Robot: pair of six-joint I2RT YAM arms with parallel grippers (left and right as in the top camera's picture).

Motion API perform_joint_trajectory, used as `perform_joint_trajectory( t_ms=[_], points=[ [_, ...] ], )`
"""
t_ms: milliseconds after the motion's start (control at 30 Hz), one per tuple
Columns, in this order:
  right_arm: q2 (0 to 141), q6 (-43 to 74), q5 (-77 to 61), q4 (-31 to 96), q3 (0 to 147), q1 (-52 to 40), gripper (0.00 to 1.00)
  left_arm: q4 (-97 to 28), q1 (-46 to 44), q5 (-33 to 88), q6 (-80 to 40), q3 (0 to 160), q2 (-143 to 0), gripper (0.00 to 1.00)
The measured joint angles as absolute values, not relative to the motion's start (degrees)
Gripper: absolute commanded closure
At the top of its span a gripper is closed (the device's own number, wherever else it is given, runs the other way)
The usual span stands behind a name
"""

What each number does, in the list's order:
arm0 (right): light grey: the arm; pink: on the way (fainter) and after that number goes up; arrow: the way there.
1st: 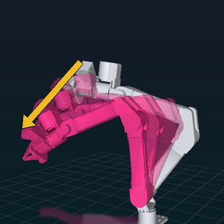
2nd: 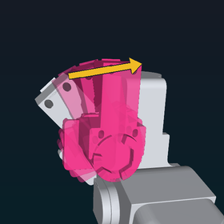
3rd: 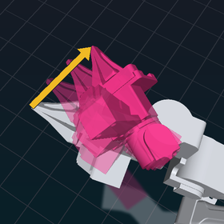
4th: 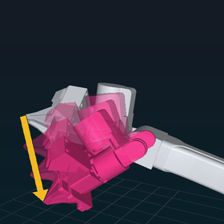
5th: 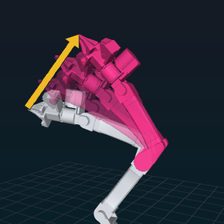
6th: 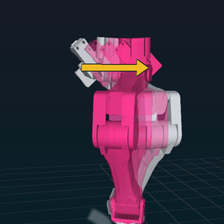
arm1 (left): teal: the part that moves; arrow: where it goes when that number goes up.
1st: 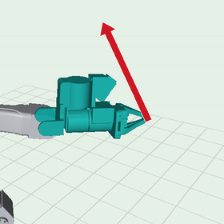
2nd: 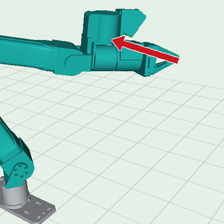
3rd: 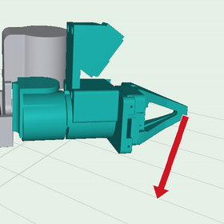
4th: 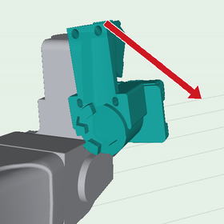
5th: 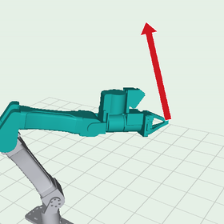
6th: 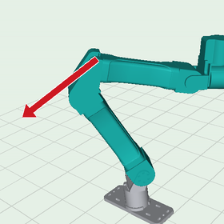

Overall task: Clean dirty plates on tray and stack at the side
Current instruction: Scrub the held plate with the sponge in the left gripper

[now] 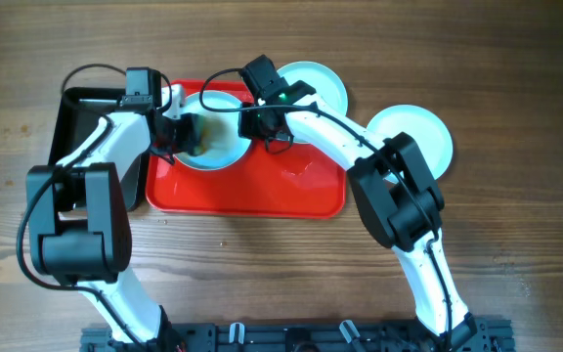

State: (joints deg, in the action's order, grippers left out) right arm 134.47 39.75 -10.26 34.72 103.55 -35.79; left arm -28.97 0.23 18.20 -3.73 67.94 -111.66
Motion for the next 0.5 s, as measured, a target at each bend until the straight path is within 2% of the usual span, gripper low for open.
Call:
perform_joint_trajectory(
  t_ms=[133, 200, 267, 367, 500],
  points=[
    [134.47, 39.38, -10.26, 34.74, 103.55, -35.57, 0.96, -28.56, -0.27, 33.54, 5.61, 66.96, -113.67, 0.96],
    [134.47, 39.4, -10.24, 34.68, 103.55, -35.57, 0.96, -27.57, -0.49, 31.97, 3.38, 66.78, -113.75, 0.96],
    [134.47, 39.4, -10.46, 34.48, 103.55, -35.57, 0.96, -27.24, -1.32, 25.93, -3.66, 66.96, -113.12, 0.96],
    [134.47, 39.42, -10.5, 34.28, 103.55, -35.97, 0.96, -27.16, -2.46, 8.32, -14.33, 68.01, -111.72, 0.96],
    [134.47, 39.44, -10.5, 34.28, 103.55, -35.97, 0.96, -23.49, -2.94, -7.84, -17.17, 67.92, -111.7, 0.96]
  ],
)
